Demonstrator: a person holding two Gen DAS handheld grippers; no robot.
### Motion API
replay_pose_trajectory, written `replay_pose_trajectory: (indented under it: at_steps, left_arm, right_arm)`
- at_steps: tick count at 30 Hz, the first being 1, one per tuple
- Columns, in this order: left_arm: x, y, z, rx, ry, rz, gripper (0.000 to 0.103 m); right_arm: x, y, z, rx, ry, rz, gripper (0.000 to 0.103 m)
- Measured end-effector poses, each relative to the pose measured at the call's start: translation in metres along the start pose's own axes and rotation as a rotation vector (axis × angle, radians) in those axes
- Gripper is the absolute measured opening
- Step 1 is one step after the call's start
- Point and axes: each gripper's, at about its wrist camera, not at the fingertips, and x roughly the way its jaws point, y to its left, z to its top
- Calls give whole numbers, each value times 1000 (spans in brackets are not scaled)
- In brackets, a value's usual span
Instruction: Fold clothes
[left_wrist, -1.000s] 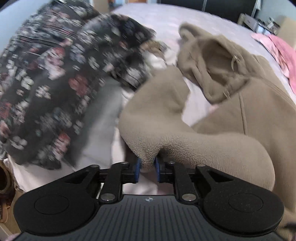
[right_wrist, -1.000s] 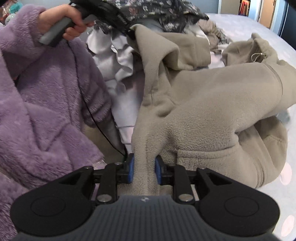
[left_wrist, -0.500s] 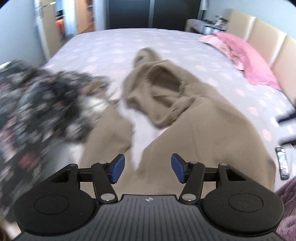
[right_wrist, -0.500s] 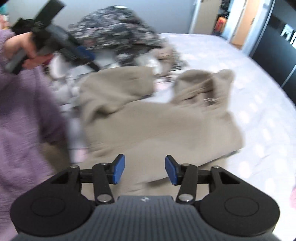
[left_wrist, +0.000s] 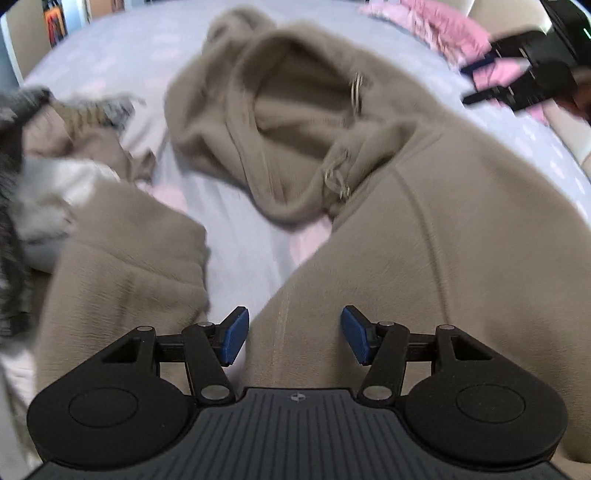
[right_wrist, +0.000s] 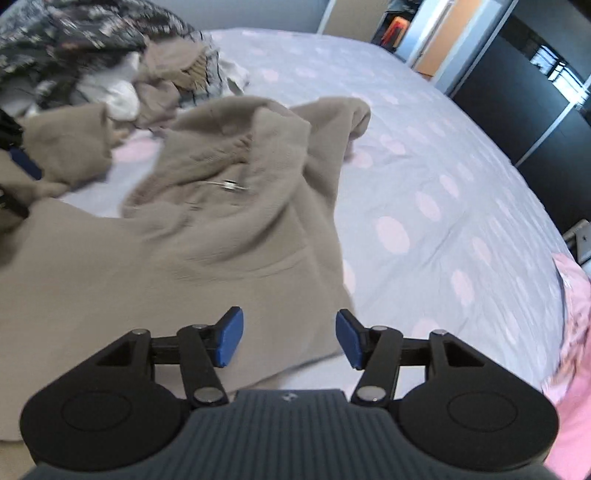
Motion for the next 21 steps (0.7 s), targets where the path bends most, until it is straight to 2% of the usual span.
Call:
replay_pose_trajectory:
  at_steps: [4,6,8,13,15,17,21]
  left_arm:
    - [22,6,-4,8,51,-15,62]
    - [34,11,-6,-7,84,-19,63]
    - [46,15,-7,-18,116,-21,68]
    - [53,10,-9,-9,138,-5,73]
    - [54,7,-11,-17,140,7,74]
    - [54,3,-16,-6,130,26,75]
    - [51,-3,-25,-7,114,41,73]
  right_arm:
    - [44,-31,5,-46,42,57,70]
    - [65,-43,7,-36,60,80,71]
    - [85,-53,7,-22,78,101,72]
    - [131,-56,0,24,140,173,76]
    - [144,-51,-6,47,152,213,71]
    - [143,-46,-11,62,140,242,53]
    - [128,-35,-21,30,157,247,41]
